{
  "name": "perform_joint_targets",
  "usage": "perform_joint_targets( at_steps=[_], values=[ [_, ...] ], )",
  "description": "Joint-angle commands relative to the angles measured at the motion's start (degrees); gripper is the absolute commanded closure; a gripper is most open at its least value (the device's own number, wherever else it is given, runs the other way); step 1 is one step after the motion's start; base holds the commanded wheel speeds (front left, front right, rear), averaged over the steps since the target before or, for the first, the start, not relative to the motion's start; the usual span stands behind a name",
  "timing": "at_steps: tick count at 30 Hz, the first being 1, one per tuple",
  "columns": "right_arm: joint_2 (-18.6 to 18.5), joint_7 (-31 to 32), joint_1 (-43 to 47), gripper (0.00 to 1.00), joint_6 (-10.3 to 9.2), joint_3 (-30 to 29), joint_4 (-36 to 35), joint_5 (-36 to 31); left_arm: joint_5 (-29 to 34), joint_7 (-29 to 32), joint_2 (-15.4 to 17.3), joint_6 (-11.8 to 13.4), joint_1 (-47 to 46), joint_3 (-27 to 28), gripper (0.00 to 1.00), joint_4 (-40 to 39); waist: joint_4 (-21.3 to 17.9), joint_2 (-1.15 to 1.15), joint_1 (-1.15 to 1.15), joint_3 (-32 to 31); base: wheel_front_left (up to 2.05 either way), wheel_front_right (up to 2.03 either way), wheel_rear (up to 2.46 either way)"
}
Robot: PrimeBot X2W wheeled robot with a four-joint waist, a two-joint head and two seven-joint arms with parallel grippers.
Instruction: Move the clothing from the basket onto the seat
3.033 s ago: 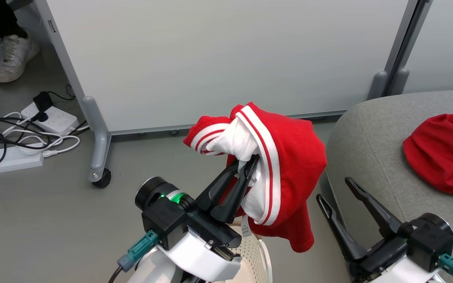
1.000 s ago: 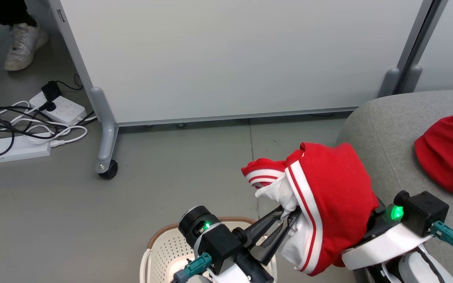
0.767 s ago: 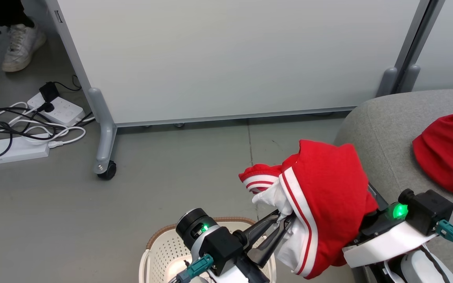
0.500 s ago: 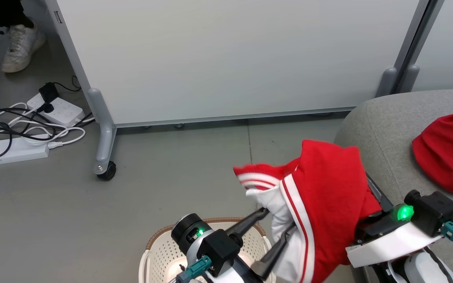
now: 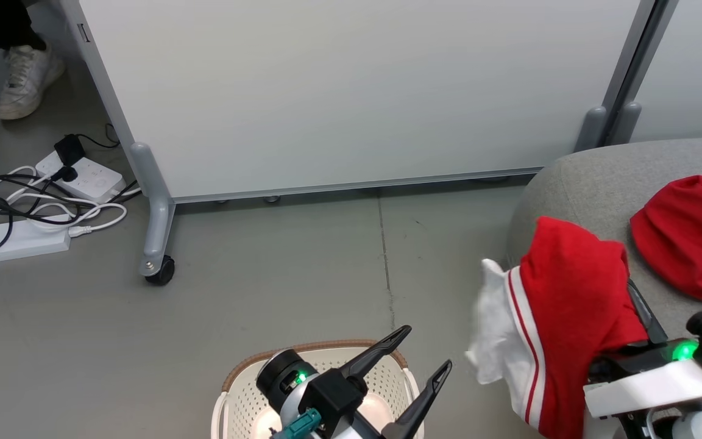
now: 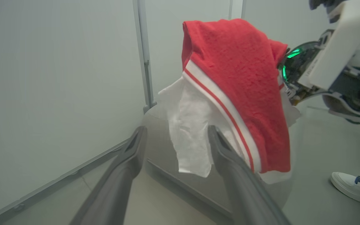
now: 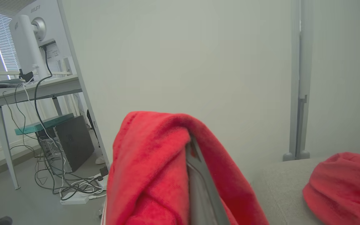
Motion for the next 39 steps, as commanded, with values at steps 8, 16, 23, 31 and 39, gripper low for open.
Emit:
perform_joint_targets(
  at_steps=[8,16,23,31,39],
  values=[
    [0.92,-0.06,3.14,1.0,0.01,-4.04,0.52,-0.3,-1.45,-0.22,1.14,-0.07,2.46,0.77,0.0,1.18,-0.85,0.0,0.0,-0.09,0.0,0.0,0.0],
    [1.66,-0.06,5.37,1.0,0.01,-6.39,1.9,0.06,-2.05,-0.22,1.94,-0.07,4.61,1.26,0.0,2.1,-1.34,0.0,0.0,-0.23,0.0,0.0,0.0],
    [2.01,-0.06,6.27,1.0,0.01,-7.29,3.44,0.34,-2.69,-0.22,1.86,-0.07,5.85,0.31,0.0,3.25,-1.3,0.0,0.0,-0.25,0.0,0.0,0.0],
    [2.0,-0.06,6.41,1.0,0.01,-7.31,4.16,0.48,-3.13,-0.22,1.48,-0.07,6.34,-0.54,0.0,3.58,-1.33,0.0,0.0,-0.51,0.0,0.0,0.0],
    [1.7,-0.06,6.26,1.0,0.01,-6.91,4.29,0.5,-3.14,-0.22,1.19,-0.07,6.13,-0.42,0.0,3.57,-1.39,0.0,0.0,-0.65,0.0,0.0,0.0]
  ],
)
